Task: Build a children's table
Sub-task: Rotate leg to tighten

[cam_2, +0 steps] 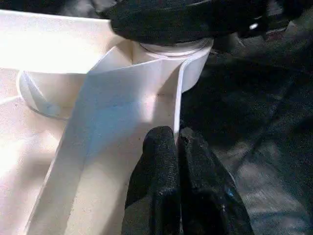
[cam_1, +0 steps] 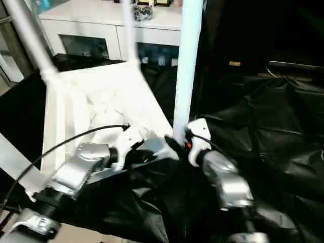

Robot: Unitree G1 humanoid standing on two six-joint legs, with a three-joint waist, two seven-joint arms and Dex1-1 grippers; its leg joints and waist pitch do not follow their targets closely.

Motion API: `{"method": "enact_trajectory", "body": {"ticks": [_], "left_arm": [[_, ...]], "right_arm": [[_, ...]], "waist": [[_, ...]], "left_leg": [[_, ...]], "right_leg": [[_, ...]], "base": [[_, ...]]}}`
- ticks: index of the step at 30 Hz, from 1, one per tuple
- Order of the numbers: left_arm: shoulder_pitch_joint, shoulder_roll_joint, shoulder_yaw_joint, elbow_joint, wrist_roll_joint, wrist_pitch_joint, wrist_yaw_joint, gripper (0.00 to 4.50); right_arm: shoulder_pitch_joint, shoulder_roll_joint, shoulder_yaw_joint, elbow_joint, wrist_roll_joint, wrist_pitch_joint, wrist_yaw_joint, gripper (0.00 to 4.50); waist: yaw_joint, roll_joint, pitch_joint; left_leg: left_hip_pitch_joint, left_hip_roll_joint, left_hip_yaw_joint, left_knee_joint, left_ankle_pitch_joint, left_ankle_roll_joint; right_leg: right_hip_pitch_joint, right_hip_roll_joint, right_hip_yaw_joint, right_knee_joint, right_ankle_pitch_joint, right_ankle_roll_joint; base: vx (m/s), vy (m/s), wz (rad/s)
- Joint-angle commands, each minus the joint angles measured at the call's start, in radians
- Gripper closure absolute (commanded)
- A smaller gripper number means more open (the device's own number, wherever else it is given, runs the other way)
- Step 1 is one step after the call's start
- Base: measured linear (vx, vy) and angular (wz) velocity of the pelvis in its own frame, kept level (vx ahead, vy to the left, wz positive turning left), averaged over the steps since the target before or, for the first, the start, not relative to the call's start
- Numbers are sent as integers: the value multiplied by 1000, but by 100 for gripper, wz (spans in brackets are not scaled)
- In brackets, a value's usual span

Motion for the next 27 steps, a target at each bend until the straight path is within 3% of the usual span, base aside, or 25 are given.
{"method": "enact_trajectory", "body": {"ticks": [1, 4, 9, 12, 17, 19, 20, 22, 25, 27], "left_arm": [[-2, -74, -39, -38, -15, 12, 55, 450], [15, -61, -61, -66, -16, 13, 31, 450], [31, -8, -70, -101, -36, 1, -39, 450], [34, 39, -67, -107, -42, -31, -110, 450], [35, 130, -62, -111, -84, -99, -252, 450], [34, 152, -55, -114, -113, -125, -309, 450], [31, 162, -51, -111, -123, -128, -333, 450], [25, 175, -51, -99, -124, -138, -353, 450], [15, 188, -47, -77, -129, -153, -372, 450], [10, 198, -47, -63, -128, -163, -384, 450]], "right_arm": [[22, 72, 125, 56, -52, 20, 11, 161], [17, 74, 124, 60, -41, 2, 21, 124], [0, 19, 138, 52, -54, -67, 78, 84], [11, -47, 161, -12, -18, -91, 246, 84], [44, -166, 161, -123, 87, -42, 484, 84], [54, -210, 166, -144, 119, -23, 562, 84], [60, -232, 167, -149, 128, -20, 598, 84], [66, -257, 168, -143, 131, -21, 636, 84], [70, -287, 172, -141, 135, -20, 689, 99], [72, -297, 171, -151, 146, -10, 715, 110]], "waist": [[1, -19, -40], [-1, -15, -42], [-1, -11, -47], [-1, -10, -49], [8, -12, -56], [15, -10, -57], [20, -3, -55], [24, -7, -53], [30, -4, -49], [31, -10, -47]], "left_leg": [[9, 15, -17, -76, -356, -4], [6, 16, -19, -79, -369, -2], [1, 18, -18, -80, -339, 5], [-3, 16, -15, -76, -301, 24], [0, 21, -8, -64, -195, 75], [6, 22, -6, -60, -180, 90], [5, 23, -6, -61, -182, 92], [6, 24, -5, -63, -203, 84], [10, 26, -5, -67, -252, 56], [11, 26, -5, -69, -277, 43]], "right_leg": [[19, -36, 21, -105, -518, -101], [21, -35, 21, -103, -497, -97], [30, -32, 23, -90, -365, -134], [37, -31, 24, -83, -294, -161], [43, -30, 25, -61, -108, -233], [43, -29, 24, -58, -79, -253], [43, -31, 24, -57, -78, -259], [43, -32, 24, -60, -109, -258], [40, -33, 26, -67, -187, -246], [38, -34, 28, -71, -237, -232]], "base": [[0, 0, 0], [0, 0, 0], [0, 0, 0], [0, 0, 0], [10, -4, 0], [0, 0, 0], [0, 0, 0], [0, 0, 0], [0, 0, 0], [0, 0, 0]]}}
